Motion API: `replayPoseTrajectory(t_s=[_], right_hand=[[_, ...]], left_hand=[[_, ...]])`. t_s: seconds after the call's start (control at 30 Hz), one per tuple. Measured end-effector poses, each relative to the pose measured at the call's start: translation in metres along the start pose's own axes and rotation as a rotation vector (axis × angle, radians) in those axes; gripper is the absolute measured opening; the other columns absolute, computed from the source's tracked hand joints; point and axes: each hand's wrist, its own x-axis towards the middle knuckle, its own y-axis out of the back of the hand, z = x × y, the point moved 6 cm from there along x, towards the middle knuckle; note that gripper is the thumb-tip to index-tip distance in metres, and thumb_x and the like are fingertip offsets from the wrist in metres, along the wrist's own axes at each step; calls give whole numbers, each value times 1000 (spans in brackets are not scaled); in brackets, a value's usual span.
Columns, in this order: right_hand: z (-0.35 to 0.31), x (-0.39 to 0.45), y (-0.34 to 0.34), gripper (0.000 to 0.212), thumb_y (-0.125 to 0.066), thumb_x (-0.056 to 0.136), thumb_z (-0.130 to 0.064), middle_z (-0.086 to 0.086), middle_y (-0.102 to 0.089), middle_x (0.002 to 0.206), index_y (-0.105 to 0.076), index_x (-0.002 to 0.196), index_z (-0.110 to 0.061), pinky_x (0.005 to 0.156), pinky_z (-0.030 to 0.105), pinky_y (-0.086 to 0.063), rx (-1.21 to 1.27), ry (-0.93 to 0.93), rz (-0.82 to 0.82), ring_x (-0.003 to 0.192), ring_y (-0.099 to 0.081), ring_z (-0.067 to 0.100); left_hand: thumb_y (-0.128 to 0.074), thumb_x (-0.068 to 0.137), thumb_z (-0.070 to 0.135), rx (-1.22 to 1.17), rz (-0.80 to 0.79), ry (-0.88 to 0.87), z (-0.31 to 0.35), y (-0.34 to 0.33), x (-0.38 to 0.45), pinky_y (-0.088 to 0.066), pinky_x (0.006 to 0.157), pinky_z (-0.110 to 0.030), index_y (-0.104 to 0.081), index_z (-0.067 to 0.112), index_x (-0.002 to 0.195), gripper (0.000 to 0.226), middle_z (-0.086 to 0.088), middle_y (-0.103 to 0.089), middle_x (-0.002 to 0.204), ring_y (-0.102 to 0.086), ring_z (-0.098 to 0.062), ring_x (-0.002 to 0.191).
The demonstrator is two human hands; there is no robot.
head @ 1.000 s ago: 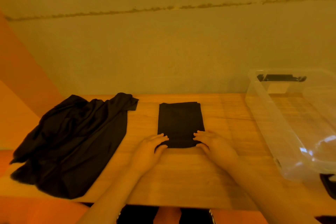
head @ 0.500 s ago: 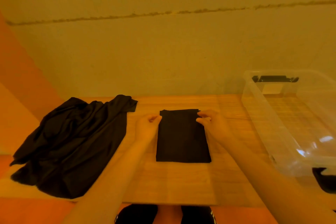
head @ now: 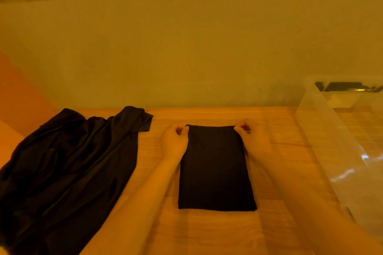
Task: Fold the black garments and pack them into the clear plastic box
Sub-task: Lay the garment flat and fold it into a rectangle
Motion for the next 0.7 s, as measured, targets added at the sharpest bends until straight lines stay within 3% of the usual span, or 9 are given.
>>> replayPoseTrajectory(t_s=[0.1, 0.2, 0.27, 0.37, 0.43, 0.5, 0.57, 0.63, 0.7], right_hand=[[-5, 7, -3, 11, -50, 94, -25, -1, -54, 79, -51, 85, -19, 55, 20, -35, -82, 47, -8, 74, -50, 13], [-8, 9, -5, 10, -50, 95, -23, -3, -51, 76, -53, 92, -14, 52, 17, -31, -176, 81, -3, 76, -49, 13], [-12, 5, -4, 14, -50, 95, -22, 0, -53, 87, -56, 102, -11, 55, 16, -33, -207, 87, 9, 80, -50, 13], [-24, -20, 7, 23, -52, 93, -22, -1, -54, 109, -58, 114, -13, 78, 18, -39, -239, 244, 23, 101, -52, 12], [-30, -51, 13, 28, -54, 91, -27, -2, -57, 118, -61, 115, -15, 90, 12, -33, -267, 441, -78, 112, -50, 8], [-21, -86, 6, 46, -49, 87, -50, -11, -49, 131, -56, 125, -24, 96, 5, -21, -398, 524, -320, 120, -34, -5], [-2, -115, -4, 59, -48, 83, -60, -24, -25, 141, -41, 136, -34, 104, 11, -9, -556, 531, -537, 126, -13, -10], [9, -132, -7, 63, -53, 86, -51, -30, -4, 137, -26, 141, -39, 105, 16, -4, -646, 524, -595, 128, 1, -11], [9, -137, -6, 59, -52, 90, -44, -30, -2, 137, -25, 142, -38, 105, 16, -3, -636, 518, -517, 128, 3, -10]], left_hand=[[-50, 95, 24, 101, 34, -83, 6, -1, 6, -34, 53, -23, -50, 17, 81, 16, 6, -47, 69, -45, -8, 61], [-50, 95, 22, 205, 42, -159, 8, -2, 4, -40, 57, -24, -53, 14, 94, 8, 7, -48, 72, -48, -10, 65], [-52, 94, 21, 249, 36, -177, 10, -1, 0, -43, 64, -27, -53, 13, 105, 14, -1, -55, 87, -56, -17, 80], [-54, 93, 22, 319, 43, -334, 27, 15, -24, -35, 82, -15, -52, 12, 122, 31, -1, -52, 119, -50, -17, 111], [-51, 94, 27, 392, -89, -492, 38, 28, -58, -30, 80, -3, -55, 19, 122, 29, 13, -47, 118, -43, -3, 115], [-51, 92, 36, 507, -373, -586, 29, 32, -100, -20, 87, 5, -51, 31, 127, 36, 28, -33, 122, -28, 11, 119], [-54, 89, 43, 652, -627, -604, 7, 30, -132, -6, 103, -3, -38, 38, 136, 50, 33, -17, 131, -9, 13, 128], [-56, 89, 41, 732, -705, -581, -14, 28, -143, -6, 109, -14, -27, 41, 139, 57, 33, -7, 135, 1, 13, 129], [-55, 91, 37, 673, -615, -561, -21, 30, -140, -12, 113, -15, -25, 44, 133, 53, 32, -11, 137, -3, 15, 127]])
